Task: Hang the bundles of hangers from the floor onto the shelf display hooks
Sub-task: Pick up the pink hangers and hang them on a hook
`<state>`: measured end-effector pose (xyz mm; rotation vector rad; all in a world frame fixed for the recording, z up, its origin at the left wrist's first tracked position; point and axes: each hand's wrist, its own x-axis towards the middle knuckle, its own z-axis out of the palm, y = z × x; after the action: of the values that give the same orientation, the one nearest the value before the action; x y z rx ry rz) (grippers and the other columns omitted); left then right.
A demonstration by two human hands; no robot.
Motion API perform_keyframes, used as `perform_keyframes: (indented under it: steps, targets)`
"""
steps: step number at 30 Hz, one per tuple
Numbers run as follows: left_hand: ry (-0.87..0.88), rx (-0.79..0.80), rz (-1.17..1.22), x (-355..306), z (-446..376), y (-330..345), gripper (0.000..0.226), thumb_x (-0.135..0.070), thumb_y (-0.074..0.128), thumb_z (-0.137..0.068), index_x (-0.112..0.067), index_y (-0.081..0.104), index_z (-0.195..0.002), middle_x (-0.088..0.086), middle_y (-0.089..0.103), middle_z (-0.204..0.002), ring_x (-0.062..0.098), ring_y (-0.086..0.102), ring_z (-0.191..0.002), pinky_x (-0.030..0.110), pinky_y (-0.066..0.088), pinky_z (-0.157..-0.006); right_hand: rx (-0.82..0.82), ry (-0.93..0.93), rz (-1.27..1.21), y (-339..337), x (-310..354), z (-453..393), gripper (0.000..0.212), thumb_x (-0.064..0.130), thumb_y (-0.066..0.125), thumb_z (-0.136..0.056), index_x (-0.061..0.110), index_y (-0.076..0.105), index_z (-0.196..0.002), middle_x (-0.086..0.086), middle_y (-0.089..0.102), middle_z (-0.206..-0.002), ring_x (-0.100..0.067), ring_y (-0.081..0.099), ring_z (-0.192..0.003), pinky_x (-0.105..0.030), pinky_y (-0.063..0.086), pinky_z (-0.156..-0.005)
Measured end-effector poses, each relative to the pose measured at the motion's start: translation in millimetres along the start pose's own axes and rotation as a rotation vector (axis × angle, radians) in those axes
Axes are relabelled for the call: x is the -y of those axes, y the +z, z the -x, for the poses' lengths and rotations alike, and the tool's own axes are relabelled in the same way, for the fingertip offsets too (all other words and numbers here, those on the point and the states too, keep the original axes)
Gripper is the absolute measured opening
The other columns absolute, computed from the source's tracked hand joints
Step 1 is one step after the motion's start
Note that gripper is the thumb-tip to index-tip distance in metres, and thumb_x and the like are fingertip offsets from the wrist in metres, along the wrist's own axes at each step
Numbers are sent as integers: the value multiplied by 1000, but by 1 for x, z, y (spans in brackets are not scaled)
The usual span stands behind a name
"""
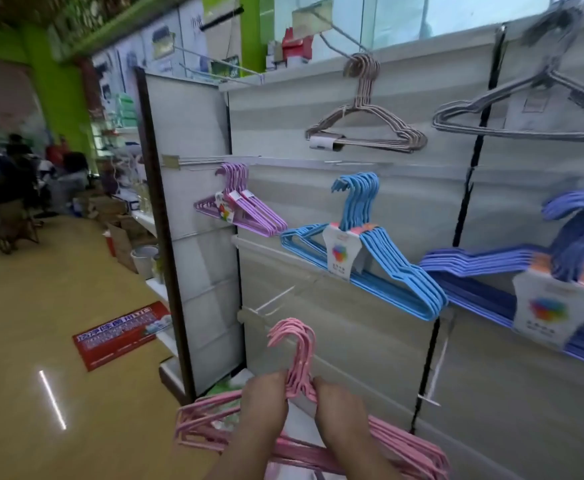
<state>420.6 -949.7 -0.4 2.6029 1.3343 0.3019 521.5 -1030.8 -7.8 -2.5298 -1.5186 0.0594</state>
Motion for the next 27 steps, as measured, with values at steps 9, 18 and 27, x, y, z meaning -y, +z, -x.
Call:
perform_keyframes:
  steps: [9, 18, 27]
  targets:
    - [152, 95, 58, 64, -72, -6, 26, -15, 54, -88, -24, 59, -112, 5, 67, -110, 25, 62, -102, 31, 47, -84, 7, 202, -152, -2, 59, -51, 26, 15, 44, -87, 21, 56, -110, -8, 65, -115, -32, 59, -110, -33, 46, -84]
    - [288, 172, -19, 105, -100, 14, 37, -9, 36, -93, -24, 55, -121, 7, 65, -115, 27, 60, -109, 34, 46, -87, 186, 464, -855, 11, 89, -71, 32, 51, 55, -75, 19, 61, -79, -6, 60, -85, -16, 48, -72, -29, 35, -67]
    - [408, 162, -6, 84, -105, 33, 33, -7, 38, -91, -21, 58, -114, 5, 67, -110, 26, 62, -102, 32, 45, -82, 30, 637, -796, 31, 59, -80, 35, 10, 49, -88, 17, 48, -54, -6, 47, -59, -17, 41, -50, -23, 30, -47]
